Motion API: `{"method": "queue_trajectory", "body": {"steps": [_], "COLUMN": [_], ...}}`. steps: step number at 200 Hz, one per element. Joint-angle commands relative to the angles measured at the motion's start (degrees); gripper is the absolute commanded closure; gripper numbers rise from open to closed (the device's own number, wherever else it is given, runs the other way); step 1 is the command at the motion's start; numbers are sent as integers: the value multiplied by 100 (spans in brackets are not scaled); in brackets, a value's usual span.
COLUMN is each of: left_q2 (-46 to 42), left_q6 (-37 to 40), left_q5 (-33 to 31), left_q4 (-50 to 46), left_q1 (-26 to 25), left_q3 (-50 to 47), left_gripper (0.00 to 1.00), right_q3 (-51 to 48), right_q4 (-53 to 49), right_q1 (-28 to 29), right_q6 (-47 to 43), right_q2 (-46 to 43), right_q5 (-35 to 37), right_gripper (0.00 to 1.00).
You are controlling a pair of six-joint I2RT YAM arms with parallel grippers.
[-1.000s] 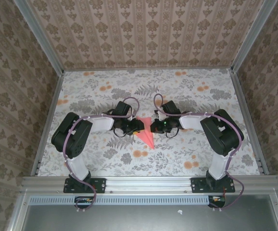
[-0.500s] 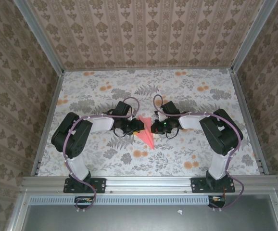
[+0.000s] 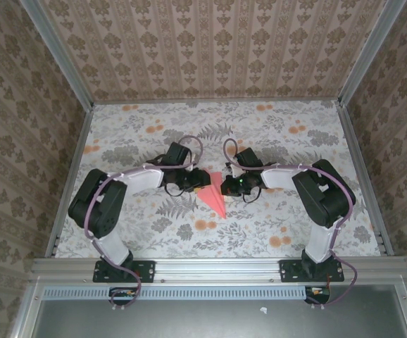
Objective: Fold a paper plane with a square sheet of paper (fold left side to right side)
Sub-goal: Fourth fold the wing at the center of the table.
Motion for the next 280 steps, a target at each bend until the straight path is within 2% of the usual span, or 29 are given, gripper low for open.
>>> {"method": "queue_trajectory", "body": {"steps": [1, 19, 48, 102, 109, 152, 233, 267, 280], "left_q2": [-124, 100, 532, 961, 993, 1175, 1211, 1271, 1298], "left_q6": [147, 100, 118, 236, 282, 447, 632, 640, 636], "left_q5": [271, 511, 730, 617, 407, 158, -249, -293, -332], "left_q4": [-128, 20, 87, -54, -118, -397, -736, -708, -687], "left_q1": [34, -14, -88, -117, -116, -107, -38, -28, -28], "left_q3": [296, 458, 743, 838, 844, 811, 682, 542, 499], "left_gripper": [74, 82, 87, 87, 87, 87, 87, 87, 87], "right_q3": [-30, -5, 16, 37, 40, 49, 52, 67, 138], "right_q4": [-551, -544, -571, -656, -664, -781, -817, -541, -468], "right_q1": [43, 56, 78, 100, 104, 112, 113, 87, 54], "right_q6": [-124, -115, -141, -157, -174, -229, -240, -104, -64], "right_q2": [149, 173, 175, 149, 146, 117, 78, -108, -247], "right_q5": [375, 386, 411, 449, 461, 539, 595, 473, 424], "right_gripper": [100, 100, 100, 100, 100, 100, 100, 100, 97]}}
